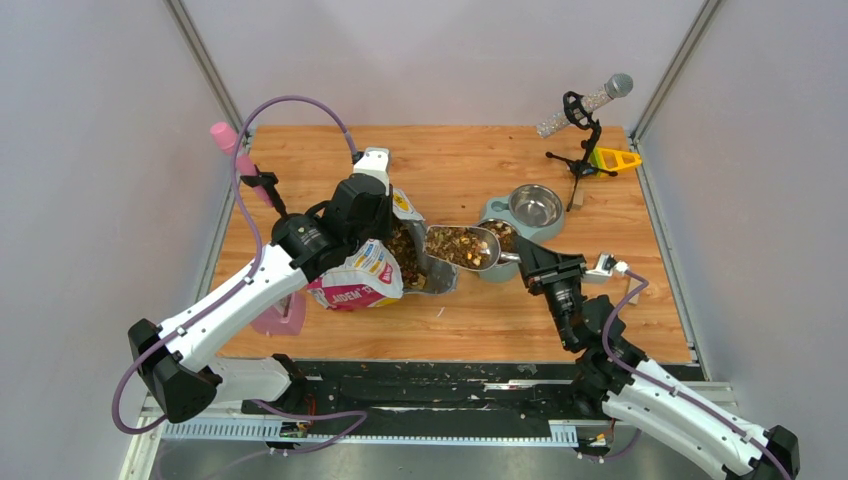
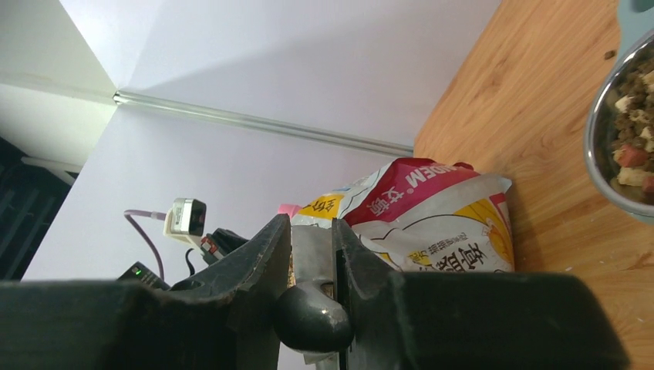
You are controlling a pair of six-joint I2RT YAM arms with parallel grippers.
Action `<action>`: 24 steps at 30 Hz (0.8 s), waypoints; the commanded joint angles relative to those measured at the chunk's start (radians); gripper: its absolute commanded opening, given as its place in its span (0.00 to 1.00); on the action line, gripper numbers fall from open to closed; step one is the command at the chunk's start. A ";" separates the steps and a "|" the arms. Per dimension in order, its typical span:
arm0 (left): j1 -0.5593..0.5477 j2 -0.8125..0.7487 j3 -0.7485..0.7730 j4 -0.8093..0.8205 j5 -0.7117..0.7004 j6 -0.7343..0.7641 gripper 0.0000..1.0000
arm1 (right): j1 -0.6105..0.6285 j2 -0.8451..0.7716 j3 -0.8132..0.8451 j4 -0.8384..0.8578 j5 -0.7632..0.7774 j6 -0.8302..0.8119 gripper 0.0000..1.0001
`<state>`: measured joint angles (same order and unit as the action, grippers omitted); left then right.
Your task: Serve the pet food
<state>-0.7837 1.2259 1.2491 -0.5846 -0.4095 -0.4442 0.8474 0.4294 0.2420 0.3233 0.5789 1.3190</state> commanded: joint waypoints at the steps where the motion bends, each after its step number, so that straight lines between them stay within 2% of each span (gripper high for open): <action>1: -0.002 -0.048 0.042 0.168 -0.041 -0.016 0.00 | -0.005 -0.019 0.036 0.012 0.073 0.049 0.00; 12: -0.002 -0.034 0.047 0.167 -0.039 -0.020 0.00 | -0.005 0.001 0.066 -0.007 0.005 0.099 0.00; 24: -0.002 -0.034 0.047 0.159 -0.042 -0.021 0.00 | -0.007 0.046 0.090 0.004 0.027 0.125 0.00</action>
<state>-0.7837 1.2274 1.2491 -0.5827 -0.4129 -0.4442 0.8455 0.4686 0.2596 0.2428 0.5957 1.4059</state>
